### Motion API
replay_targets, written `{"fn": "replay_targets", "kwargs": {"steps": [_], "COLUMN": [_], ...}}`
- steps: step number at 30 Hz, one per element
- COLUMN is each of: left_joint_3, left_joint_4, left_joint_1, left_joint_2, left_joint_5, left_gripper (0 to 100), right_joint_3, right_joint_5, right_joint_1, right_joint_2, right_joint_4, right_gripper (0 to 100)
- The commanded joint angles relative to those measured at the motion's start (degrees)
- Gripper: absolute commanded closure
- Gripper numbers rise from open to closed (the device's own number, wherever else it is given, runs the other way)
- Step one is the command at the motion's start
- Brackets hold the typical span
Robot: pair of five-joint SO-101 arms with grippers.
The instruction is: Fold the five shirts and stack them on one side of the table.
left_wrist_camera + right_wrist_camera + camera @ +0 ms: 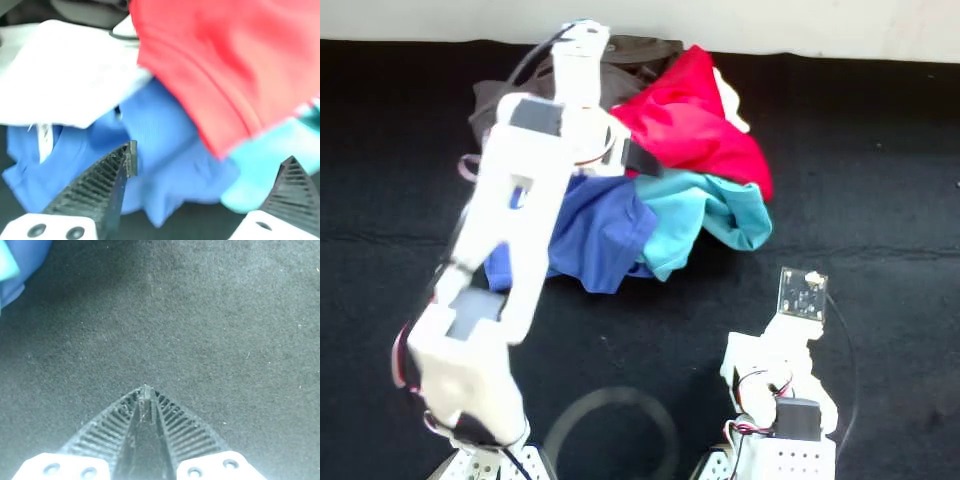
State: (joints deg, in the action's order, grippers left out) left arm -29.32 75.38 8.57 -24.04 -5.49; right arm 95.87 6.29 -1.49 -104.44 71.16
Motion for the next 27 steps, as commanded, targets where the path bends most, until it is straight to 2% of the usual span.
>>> {"fn": "replay_targets", "kwargs": {"steps": [1,4,6,8,12,13,16,20,27], "left_joint_3": [-14.02,-21.76,-26.51,-30.90,-39.43,-41.45,-46.46,-52.00,-61.32], "left_joint_4": [0.62,1.23,4.57,9.49,18.55,20.48,24.88,25.67,25.93], "left_joint_1": [0.22,-0.04,-0.40,-0.84,-3.21,-4.09,-7.87,-16.13,-38.29], "left_joint_2": [-13.85,-23.87,-28.79,-32.57,-37.05,-37.67,-38.46,-38.37,-32.57], "left_joint_5": [-0.26,0.09,3.16,5.63,8.35,9.14,9.49,9.49,10.20], "left_gripper": [60,62,65,73,97,100,99,99,99], "right_joint_3": [7.16,7.16,7.16,7.16,7.16,7.16,7.16,7.16,7.16], "right_joint_5": [0.26,0.26,0.26,0.26,0.26,0.26,0.26,0.26,0.26], "right_joint_1": [-0.13,-0.13,-0.13,-0.13,-0.13,-0.13,-0.13,-0.13,-0.13], "right_joint_2": [-0.48,-0.48,-0.48,-0.48,-0.48,-0.48,-0.48,-0.48,-0.48], "right_joint_4": [0.31,0.31,0.31,0.31,0.31,0.31,0.31,0.31,0.31], "right_gripper": [99.2,99.2,99.2,99.2,99.2,99.2,99.2,99.2,99.2]}}
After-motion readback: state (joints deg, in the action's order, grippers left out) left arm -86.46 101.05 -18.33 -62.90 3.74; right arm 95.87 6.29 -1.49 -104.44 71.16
